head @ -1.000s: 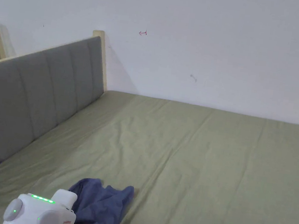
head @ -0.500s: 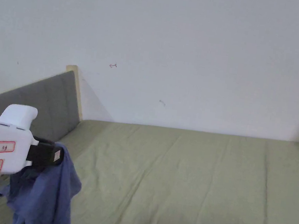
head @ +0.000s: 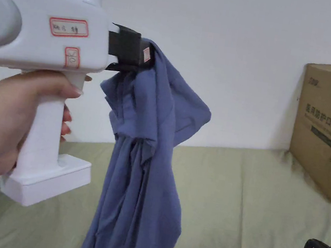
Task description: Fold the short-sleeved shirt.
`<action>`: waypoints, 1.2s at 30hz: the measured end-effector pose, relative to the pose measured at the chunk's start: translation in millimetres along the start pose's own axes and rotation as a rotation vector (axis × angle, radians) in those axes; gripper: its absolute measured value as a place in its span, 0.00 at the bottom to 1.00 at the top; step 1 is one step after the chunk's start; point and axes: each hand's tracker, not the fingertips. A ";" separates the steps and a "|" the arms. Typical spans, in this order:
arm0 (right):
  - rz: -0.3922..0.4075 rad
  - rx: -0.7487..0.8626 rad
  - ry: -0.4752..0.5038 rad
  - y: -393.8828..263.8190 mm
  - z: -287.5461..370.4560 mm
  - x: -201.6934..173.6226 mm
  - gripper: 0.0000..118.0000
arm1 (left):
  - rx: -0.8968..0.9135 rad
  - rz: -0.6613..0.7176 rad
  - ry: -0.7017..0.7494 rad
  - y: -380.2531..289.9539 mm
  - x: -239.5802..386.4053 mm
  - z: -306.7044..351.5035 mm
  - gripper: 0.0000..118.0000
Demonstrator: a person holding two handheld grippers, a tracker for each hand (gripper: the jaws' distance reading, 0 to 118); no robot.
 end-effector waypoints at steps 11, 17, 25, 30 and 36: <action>-0.042 -0.121 -0.140 -30.8 4.9 46.7 0.00 | -0.769 0.138 -0.008 -307.8 26.9 -221.3 0.04; -0.022 -0.208 -0.171 -52.7 0.8 56.5 0.00 | -0.941 0.272 0.017 -396.0 16.8 -218.8 1.00; -0.028 -0.223 -0.143 -52.0 -9.5 38.9 0.00 | -0.652 0.167 -0.001 -308.1 -19.1 -142.4 0.92; 0.033 -0.130 -0.103 -41.0 -4.2 16.3 0.00 | -0.224 0.185 0.114 -263.0 -35.5 -12.2 0.69; 0.089 -0.035 -0.097 -38.1 -0.9 -8.5 0.00 | 0.079 0.123 0.375 -282.0 -17.6 95.1 0.00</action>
